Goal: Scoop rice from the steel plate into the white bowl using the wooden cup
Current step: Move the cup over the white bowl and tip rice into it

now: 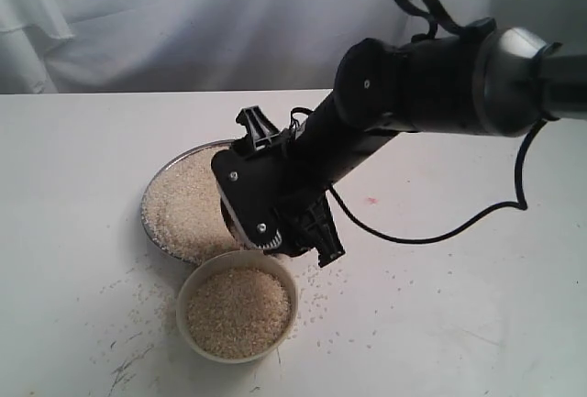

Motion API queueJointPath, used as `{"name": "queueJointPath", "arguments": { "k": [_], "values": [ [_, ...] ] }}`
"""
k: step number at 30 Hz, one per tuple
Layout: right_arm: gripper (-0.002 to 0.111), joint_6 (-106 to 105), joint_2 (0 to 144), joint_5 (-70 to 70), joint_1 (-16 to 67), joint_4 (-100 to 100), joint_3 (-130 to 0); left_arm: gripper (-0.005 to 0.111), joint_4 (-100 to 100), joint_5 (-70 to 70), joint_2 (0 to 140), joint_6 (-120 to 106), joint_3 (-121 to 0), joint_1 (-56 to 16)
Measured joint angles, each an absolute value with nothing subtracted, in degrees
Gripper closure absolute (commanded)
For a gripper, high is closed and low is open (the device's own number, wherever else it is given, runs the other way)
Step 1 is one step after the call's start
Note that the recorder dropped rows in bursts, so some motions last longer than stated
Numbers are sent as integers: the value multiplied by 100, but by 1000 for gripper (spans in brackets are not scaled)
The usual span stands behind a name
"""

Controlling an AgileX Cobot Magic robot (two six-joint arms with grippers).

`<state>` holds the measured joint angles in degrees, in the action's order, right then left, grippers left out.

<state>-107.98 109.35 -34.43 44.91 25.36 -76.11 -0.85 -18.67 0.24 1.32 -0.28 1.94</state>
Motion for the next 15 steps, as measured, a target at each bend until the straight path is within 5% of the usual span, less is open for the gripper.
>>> {"name": "queueJointPath", "arguments": {
  "k": [15],
  "values": [
    [108,-9004,10935,-2469,5574,-807,-6856,107,-85,-1867,24,132,-28,194]
  ]
}}
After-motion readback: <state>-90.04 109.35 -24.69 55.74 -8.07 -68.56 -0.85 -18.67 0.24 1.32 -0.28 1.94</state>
